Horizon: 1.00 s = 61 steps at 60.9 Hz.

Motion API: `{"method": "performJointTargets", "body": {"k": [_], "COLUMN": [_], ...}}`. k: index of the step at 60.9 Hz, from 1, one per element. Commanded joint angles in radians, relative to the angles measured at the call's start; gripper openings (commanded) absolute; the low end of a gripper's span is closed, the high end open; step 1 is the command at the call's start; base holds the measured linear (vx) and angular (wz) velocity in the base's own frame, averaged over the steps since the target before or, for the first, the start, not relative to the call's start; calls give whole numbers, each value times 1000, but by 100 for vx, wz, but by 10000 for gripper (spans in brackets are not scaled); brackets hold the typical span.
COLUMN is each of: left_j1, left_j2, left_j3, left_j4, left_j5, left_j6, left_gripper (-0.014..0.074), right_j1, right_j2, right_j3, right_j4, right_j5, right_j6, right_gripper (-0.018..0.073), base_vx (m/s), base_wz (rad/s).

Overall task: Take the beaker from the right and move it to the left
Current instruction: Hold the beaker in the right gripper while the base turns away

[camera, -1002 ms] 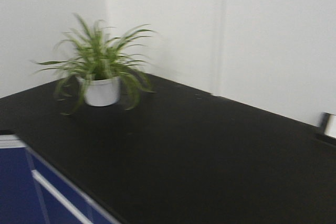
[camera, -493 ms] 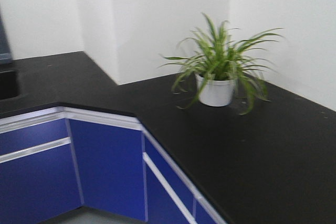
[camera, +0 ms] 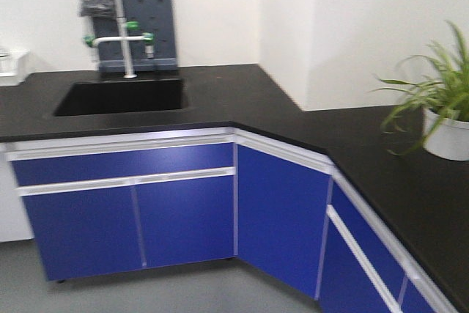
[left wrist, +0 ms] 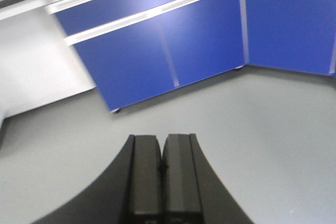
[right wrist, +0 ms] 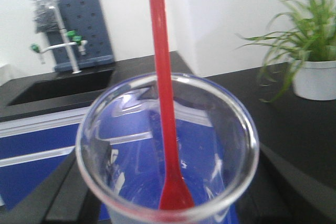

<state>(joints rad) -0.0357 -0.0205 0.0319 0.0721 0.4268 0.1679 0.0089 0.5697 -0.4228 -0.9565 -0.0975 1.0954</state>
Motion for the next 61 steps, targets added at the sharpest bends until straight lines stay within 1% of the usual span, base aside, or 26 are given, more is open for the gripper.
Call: {"method": "performJointTargets", "body": {"k": [1, 35, 61], "left_j1": [-6, -6, -6], "left_j2": [-6, -6, -6], "left_j3": [19, 19, 19], "left_j4": [0, 0, 0], "left_j5": [-77, -77, -77], "left_j6": [-1, -1, -1], "left_gripper": [-6, -6, -6], "right_j1": [-2, -2, -2], "right_j2": [0, 0, 0], "right_j3": [-38, -38, -38], "right_j4": [-3, -3, -3], "right_j5": [-47, -47, -47], "right_j6": [0, 0, 0], "right_gripper": [-3, -3, -3], "base_vx": [-14, -5, 11], "base_wz": [56, 40, 59]}}
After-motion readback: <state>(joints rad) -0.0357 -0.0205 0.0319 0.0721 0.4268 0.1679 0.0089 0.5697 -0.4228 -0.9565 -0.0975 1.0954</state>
